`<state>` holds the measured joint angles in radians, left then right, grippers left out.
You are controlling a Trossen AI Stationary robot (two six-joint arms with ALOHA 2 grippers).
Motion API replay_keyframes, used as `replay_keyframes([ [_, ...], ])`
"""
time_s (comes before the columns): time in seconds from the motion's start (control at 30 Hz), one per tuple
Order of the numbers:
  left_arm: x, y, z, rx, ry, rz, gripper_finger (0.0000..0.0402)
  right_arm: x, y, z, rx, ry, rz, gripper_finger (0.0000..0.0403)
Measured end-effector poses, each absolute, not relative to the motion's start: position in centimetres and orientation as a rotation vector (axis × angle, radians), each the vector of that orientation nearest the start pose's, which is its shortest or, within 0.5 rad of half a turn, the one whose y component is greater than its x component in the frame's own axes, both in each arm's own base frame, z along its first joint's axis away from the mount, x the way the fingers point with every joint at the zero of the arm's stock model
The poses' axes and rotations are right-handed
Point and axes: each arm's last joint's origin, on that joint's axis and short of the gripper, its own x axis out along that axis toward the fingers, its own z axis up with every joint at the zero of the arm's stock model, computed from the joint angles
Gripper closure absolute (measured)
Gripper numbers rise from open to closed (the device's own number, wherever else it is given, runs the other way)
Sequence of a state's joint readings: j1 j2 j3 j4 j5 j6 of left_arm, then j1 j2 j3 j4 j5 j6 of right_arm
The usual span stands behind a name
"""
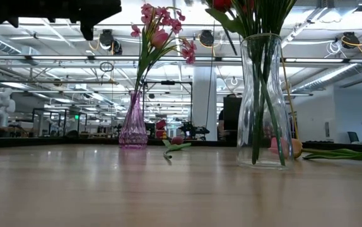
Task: Sort flowers into vase by color
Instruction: Put the white flowers into the light violet flower vase
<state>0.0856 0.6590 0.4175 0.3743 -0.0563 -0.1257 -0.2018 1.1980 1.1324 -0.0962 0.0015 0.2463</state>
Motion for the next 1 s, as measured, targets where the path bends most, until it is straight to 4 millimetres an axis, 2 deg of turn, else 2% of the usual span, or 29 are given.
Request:
replay_keyframes([
  [0.2,17.0,1.0,27.1,-0.179,-0.106,0.095,0.0323,28.5,-4.0,38.2,0.191,0.011,-0.085,0.0399],
  [0.33,17.5,0.9,26.7,-0.262,-0.079,0.080,0.0314,30.7,-3.2,37.9,0.168,0.047,-0.056,0.0399],
  [0.63,17.7,0.8,26.8,-0.255,-0.092,0.036,0.0224,37.9,-2.2,36.6,0.149,0.146,0.032,0.0399],
  [0.77,17.7,0.7,27.7,-0.193,-0.127,0.027,0.0197,40.1,-1.8,36.2,0.149,0.179,0.047,0.0399],
  [1.0,17.7,0.4,30.4,-0.164,-0.197,0.005,0.0194,41.9,-1.3,35.1,0.151,0.225,0.056,0.0399],
])
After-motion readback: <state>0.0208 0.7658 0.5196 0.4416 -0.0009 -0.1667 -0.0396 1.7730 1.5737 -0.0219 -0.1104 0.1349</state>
